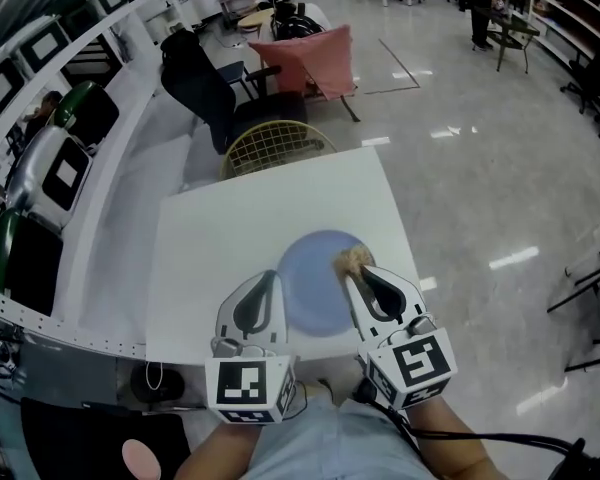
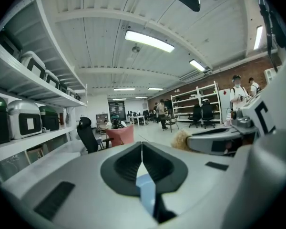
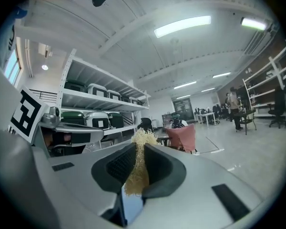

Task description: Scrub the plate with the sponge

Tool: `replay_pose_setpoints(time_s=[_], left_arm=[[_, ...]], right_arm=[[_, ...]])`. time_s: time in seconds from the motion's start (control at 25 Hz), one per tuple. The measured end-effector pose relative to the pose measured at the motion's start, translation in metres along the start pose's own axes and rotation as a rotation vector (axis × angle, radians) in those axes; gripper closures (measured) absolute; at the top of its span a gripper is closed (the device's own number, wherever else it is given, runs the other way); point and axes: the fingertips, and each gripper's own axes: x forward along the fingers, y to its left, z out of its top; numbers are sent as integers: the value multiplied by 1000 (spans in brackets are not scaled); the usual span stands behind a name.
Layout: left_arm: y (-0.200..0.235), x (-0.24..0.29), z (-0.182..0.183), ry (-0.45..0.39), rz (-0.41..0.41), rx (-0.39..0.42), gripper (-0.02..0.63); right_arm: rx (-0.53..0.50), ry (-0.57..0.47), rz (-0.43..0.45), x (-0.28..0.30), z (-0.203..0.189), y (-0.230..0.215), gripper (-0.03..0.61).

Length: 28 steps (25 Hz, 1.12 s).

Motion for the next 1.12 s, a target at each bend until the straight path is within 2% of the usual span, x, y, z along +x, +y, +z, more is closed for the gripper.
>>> replay_pose_setpoints(time_s=[0.24,0.52,0.72,1.0,1.12], left_arm=[[35,16,-15,26,41,-38,598],[64,46,-70,155,3,-152,598],[71,72,-117,234,-58,-226,598],[70,99,-196,404,-73,-301,598],[69,109,-226,449,-80,-324,598]], right_arm=[[-12,30,30,38,-4,4,518],[1,140,26,79,-35,6,518],[31,248,4,104,-79,2,518],[96,395,14,122,-151,-2,518],[130,420,10,130,-175,-4,518]])
